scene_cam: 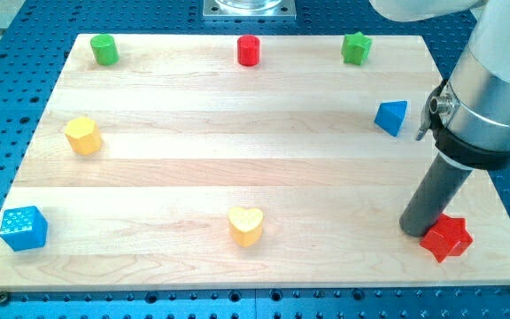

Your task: Move the green star diagonal to the red circle

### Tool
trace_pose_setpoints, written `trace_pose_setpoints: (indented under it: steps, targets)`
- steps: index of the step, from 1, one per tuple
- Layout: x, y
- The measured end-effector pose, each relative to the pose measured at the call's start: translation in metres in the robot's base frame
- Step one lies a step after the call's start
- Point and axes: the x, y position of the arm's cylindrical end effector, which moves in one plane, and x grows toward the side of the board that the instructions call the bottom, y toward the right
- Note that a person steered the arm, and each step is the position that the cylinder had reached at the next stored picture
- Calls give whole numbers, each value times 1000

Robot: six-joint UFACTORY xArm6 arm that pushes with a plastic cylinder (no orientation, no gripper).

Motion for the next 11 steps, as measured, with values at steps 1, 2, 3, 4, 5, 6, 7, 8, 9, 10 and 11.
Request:
trace_pose_setpoints:
  steps: [1, 2, 3, 4, 5, 6, 7, 8, 9, 10, 11]
  targets:
    - [0, 0]
    - [-17, 0]
    - [-18, 0]
    - [-40, -24]
    - [-84, -91]
    - [-141, -145]
    - [-215, -101]
    - [-248, 14]
    - [-310, 50]
    - [-346, 14]
    - [-315, -86]
